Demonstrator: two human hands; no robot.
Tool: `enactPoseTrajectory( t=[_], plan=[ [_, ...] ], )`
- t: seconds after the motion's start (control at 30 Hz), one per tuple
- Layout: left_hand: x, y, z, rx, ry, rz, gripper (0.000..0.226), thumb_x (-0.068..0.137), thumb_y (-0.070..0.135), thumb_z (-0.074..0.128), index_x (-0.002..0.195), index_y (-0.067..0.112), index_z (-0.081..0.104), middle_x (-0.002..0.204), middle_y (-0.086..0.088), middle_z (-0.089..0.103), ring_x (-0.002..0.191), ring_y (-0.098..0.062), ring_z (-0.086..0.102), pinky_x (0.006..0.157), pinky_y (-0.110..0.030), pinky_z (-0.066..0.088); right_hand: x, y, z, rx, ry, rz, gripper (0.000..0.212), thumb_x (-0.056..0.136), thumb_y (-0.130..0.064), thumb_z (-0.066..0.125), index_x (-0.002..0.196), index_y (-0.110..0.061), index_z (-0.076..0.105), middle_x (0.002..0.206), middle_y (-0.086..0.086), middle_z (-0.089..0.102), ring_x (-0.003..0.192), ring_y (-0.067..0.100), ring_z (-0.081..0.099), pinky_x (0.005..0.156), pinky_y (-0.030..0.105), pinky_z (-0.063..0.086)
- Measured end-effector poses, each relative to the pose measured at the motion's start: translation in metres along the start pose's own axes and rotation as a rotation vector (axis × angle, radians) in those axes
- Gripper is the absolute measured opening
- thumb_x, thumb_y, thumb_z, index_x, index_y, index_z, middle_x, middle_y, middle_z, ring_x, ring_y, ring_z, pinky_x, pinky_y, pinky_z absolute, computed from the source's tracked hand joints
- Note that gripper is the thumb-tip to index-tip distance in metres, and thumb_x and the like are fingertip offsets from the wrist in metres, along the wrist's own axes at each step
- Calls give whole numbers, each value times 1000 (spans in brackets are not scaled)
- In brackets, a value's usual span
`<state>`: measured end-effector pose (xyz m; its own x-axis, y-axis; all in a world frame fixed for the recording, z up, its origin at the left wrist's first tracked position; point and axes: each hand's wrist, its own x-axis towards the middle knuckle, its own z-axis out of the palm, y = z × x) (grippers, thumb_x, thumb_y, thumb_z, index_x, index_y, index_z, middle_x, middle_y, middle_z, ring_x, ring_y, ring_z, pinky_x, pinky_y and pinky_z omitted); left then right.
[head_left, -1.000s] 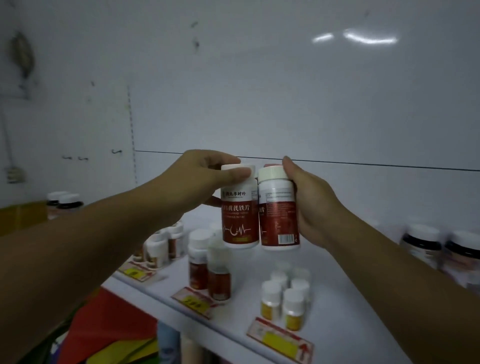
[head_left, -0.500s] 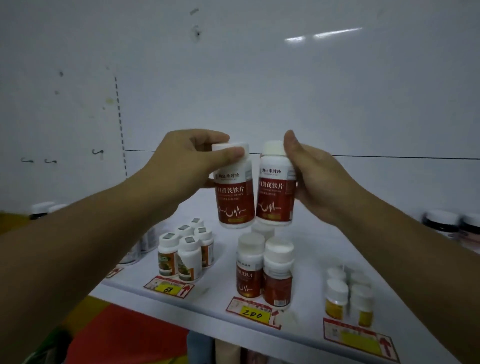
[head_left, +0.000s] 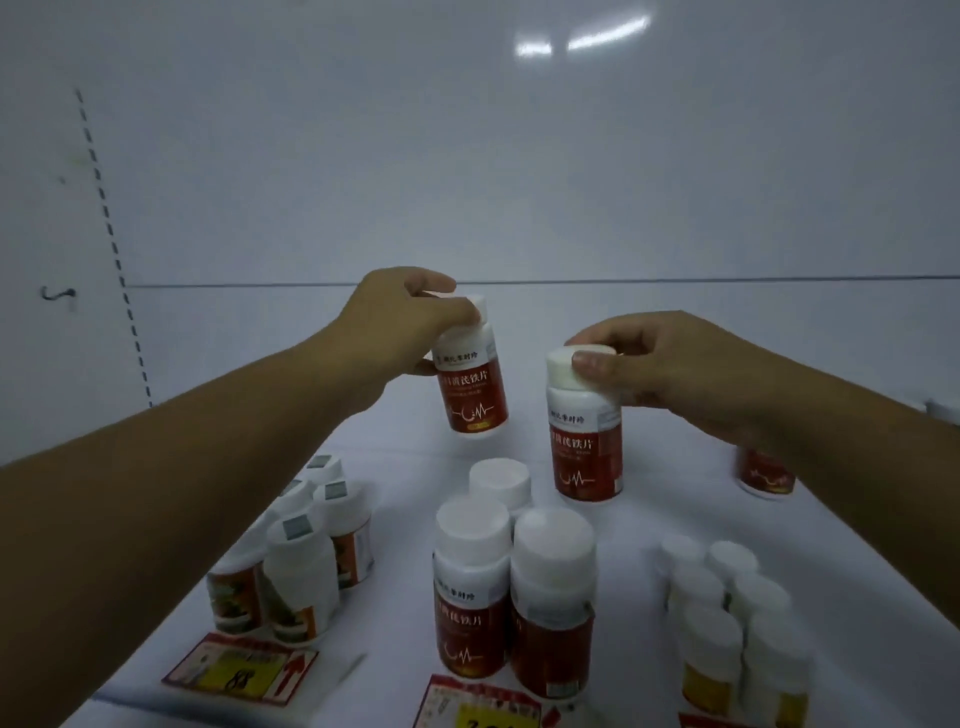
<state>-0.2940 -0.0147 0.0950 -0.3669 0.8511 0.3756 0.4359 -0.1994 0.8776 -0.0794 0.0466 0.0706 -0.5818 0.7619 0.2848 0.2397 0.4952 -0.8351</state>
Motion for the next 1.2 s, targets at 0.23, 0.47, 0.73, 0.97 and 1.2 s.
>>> enactPoseTrajectory(
  t=[0.23, 0.47, 0.73, 0.97, 1.2],
  plan=[
    [21, -32, 21, 205, -317, -141, 38, 81, 11, 66, 118, 14, 60, 111, -5, 56, 98, -24, 56, 67, -30, 55, -1, 33, 28, 17, -90, 122, 23, 81, -14, 68, 104, -15, 69, 107, 4, 73, 96, 13, 68, 79, 19, 56],
    [29, -50, 34, 409, -673, -139, 28, 77, 12, 71, 105, 9, 69, 101, -6, 64, 91, -22, 63, 67, -31, 59, -20, 38, 47, 61, -73, 256, 27, 82, -7, 67, 107, -16, 66, 101, 1, 71, 85, 5, 67, 75, 16, 54],
    [37, -52, 41, 595, -709, -69, 13, 82, 31, 68, 91, 22, 70, 102, 2, 66, 88, -18, 62, 68, -33, 55, -38, 33, 48, -152, 23, 220, 48, 85, -30, 67, 130, -18, 56, 126, 5, 62, 111, 17, 61, 98, 33, 50],
    [14, 12, 92, 602, -435, 144, 58, 25, 64, 55, 76, 38, 63, 89, 10, 65, 99, -21, 59, 92, -33, 40, -78, 77, -33, -445, 179, 102, 40, 88, -38, 61, 124, -22, 57, 123, -8, 61, 107, 6, 56, 93, 24, 47],
    [-9, 70, 232, 489, -424, 141, 42, 82, 28, 67, 122, 22, 56, 117, -3, 58, 103, -20, 55, 83, -27, 39, -105, 163, -151, -528, 387, 165, 42, 86, -32, 62, 126, -23, 53, 125, -2, 53, 102, 13, 56, 88, 27, 47]
  ],
)
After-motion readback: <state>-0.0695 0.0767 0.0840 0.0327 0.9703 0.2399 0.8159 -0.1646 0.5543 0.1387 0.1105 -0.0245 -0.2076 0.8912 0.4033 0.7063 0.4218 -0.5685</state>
